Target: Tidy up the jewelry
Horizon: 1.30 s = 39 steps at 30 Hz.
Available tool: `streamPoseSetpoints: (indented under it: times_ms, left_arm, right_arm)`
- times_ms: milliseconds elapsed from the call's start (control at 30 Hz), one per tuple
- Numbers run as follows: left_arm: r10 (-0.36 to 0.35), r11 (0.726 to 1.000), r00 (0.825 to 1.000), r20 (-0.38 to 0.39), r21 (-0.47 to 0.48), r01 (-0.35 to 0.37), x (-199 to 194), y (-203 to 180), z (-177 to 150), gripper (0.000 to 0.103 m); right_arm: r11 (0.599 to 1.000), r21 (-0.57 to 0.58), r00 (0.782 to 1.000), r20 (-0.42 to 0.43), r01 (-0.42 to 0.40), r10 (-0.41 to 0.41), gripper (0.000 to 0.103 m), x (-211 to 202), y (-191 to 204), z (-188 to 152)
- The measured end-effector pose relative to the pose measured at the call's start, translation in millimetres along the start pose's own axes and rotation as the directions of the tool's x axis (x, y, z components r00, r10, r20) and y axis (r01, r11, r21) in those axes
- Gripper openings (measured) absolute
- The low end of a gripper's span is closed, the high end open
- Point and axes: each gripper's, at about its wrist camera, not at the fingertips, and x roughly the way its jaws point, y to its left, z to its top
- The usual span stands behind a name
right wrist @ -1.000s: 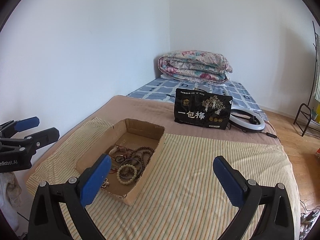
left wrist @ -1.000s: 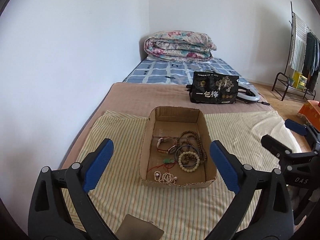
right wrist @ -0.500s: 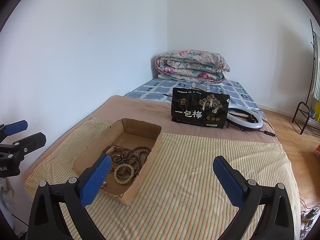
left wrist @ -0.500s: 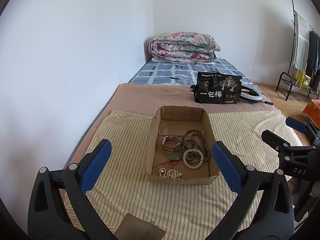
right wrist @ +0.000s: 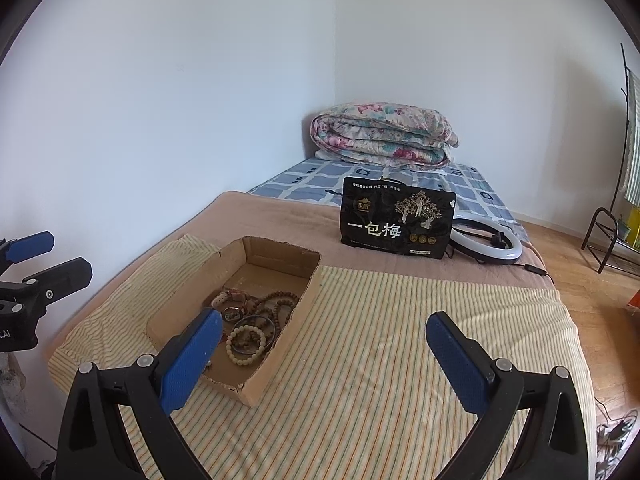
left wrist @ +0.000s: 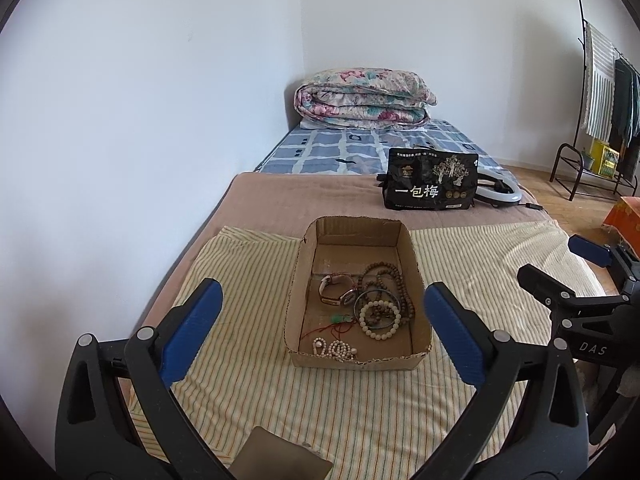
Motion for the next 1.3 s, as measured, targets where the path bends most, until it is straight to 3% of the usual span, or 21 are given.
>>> streamPoseSetpoints:
  times_ms: [1300]
  left_arm:
    - [-0.006, 1.000, 1.000, 0.007, 0.012, 0.006, -5.7, -6.9, 1.2, 0.102]
  right_arm:
    - [1.000, 0.009, 1.000, -0.014, 0.002, -0.002, 0.103, -4.0, -2.5, -1.9]
